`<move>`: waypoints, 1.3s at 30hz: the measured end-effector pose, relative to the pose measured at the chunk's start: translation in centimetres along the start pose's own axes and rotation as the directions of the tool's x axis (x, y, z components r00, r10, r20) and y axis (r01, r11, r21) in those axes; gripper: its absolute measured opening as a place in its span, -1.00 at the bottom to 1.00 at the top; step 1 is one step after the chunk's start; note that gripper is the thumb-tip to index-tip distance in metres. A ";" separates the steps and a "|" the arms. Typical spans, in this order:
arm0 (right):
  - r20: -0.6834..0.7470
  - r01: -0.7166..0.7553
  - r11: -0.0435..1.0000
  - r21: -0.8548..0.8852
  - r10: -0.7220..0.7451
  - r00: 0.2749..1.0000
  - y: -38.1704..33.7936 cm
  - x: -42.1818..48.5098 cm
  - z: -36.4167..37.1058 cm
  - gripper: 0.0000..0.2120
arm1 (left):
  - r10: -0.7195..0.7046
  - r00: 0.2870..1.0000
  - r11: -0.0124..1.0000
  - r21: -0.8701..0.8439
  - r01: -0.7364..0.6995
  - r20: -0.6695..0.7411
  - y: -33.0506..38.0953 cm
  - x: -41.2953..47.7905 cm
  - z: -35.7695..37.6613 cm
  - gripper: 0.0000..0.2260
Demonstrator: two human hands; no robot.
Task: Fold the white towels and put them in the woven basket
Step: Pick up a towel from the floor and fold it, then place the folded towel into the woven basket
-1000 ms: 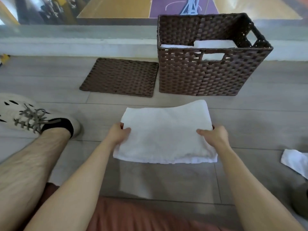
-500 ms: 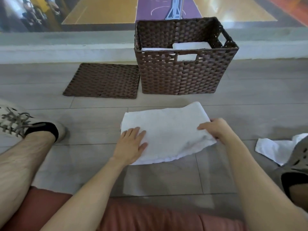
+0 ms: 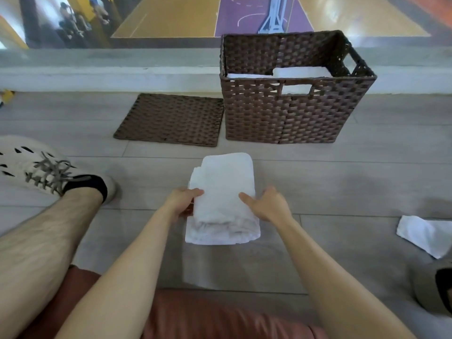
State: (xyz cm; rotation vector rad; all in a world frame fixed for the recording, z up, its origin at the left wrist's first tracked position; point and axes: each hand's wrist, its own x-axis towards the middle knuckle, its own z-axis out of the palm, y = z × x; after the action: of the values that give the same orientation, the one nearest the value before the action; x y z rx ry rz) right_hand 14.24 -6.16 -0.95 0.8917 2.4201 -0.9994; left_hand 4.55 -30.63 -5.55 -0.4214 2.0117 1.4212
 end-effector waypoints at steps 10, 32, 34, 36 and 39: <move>0.290 -0.182 0.868 0.462 0.046 0.956 0.6 1.6 2.3 -0.31 | -0.035 0.995 0.962 -0.273 0.009 -0.093 -1.8 -1.3 -1.5 -0.84; 0.310 -0.002 0.650 0.760 -0.360 0.880 1.0 -1.9 -3.6 -0.36 | 0.124 0.988 0.833 -0.550 -0.053 0.092 5.7 -6.7 3.3 -0.54; 0.309 0.019 0.671 0.741 -0.366 0.878 1.3 -3.1 -6.0 -0.34 | 0.153 0.985 0.799 -0.597 -0.074 0.082 7.2 -8.8 4.1 -0.59; 0.292 0.054 0.668 0.743 -0.395 0.871 1.4 -4.3 -8.2 -0.26 | 0.213 0.974 0.773 -0.623 -0.117 0.081 9.2 -11.0 4.8 -0.60; 0.230 0.145 0.633 0.761 -0.472 0.851 1.3 -6.4 -11.7 -0.24 | 0.325 0.943 0.733 -0.649 -0.204 0.071 12.6 -13.6 5.2 -0.63</move>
State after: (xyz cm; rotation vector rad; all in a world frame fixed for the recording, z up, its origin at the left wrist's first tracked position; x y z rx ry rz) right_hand 18.65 0.47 9.83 0.3620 1.8114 -2.1371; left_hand 8.99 -22.55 11.39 -0.2665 1.4314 2.2456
